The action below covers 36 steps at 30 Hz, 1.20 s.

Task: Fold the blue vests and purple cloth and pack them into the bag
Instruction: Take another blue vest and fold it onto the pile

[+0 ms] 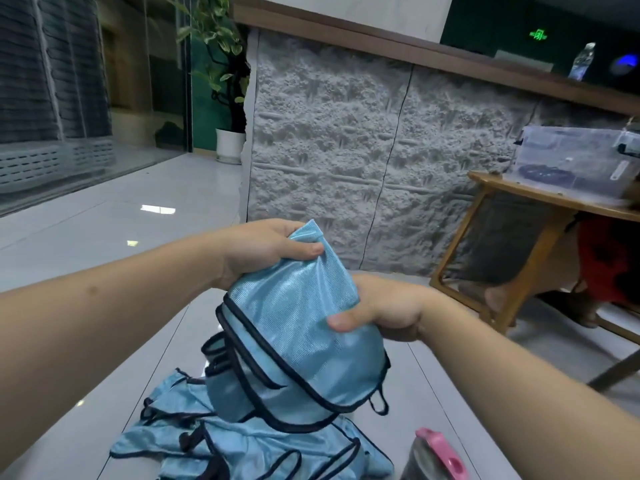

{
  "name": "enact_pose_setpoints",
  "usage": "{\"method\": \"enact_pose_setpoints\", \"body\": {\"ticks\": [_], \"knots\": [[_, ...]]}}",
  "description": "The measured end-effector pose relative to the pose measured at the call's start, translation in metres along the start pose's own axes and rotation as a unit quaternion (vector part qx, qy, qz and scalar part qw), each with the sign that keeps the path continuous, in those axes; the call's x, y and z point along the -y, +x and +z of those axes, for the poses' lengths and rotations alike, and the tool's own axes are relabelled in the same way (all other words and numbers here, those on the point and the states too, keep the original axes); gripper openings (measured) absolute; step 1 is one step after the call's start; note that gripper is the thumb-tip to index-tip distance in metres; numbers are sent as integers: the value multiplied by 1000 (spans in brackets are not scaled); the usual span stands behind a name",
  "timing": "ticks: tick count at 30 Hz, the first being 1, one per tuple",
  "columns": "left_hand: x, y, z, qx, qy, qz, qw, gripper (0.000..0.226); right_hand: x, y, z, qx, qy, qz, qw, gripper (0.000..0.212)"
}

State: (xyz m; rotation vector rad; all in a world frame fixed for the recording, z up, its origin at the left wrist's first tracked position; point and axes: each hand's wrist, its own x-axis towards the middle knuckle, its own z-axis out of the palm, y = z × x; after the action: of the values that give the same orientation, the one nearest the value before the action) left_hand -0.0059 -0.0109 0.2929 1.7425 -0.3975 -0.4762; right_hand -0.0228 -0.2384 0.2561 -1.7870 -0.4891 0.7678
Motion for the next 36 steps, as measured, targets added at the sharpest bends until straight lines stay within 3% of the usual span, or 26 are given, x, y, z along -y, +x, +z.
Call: {"method": "enact_pose_setpoints", "body": {"ticks": [4, 8, 12, 17, 19, 23, 27, 31, 36], "knots": [[15, 0, -12, -28, -48, -27, 998, 18, -15, 7, 5, -33, 89, 4, 996, 51], [42, -7, -20, -72, -119, -64, 988, 28, -35, -1, -6, -53, 108, 15, 993, 56], [70, -19, -7, -109, -148, -93, 979, 28, -68, -4, -2, -69, 213, 26, 974, 48], [119, -37, 17, -148, -152, -113, 971, 28, -115, -3, 28, -151, 268, 71, 949, 63], [140, -48, 23, -153, -151, -115, 970, 28, -130, -3, 45, -205, 260, 90, 939, 52], [177, -75, 33, -140, -154, -110, 972, 27, -142, -13, 82, -279, 164, 82, 943, 31], [215, -112, 40, -121, -191, -127, 966, 34, -154, -28, 122, -305, -6, 21, 952, 26], [262, -152, 44, -66, -190, -165, 966, 33, -182, -40, 156, -207, -167, 1, 964, 29], [298, -166, 49, 19, -118, -240, 963, 11, -193, -34, 173, -48, -319, 108, 941, 40]]}}
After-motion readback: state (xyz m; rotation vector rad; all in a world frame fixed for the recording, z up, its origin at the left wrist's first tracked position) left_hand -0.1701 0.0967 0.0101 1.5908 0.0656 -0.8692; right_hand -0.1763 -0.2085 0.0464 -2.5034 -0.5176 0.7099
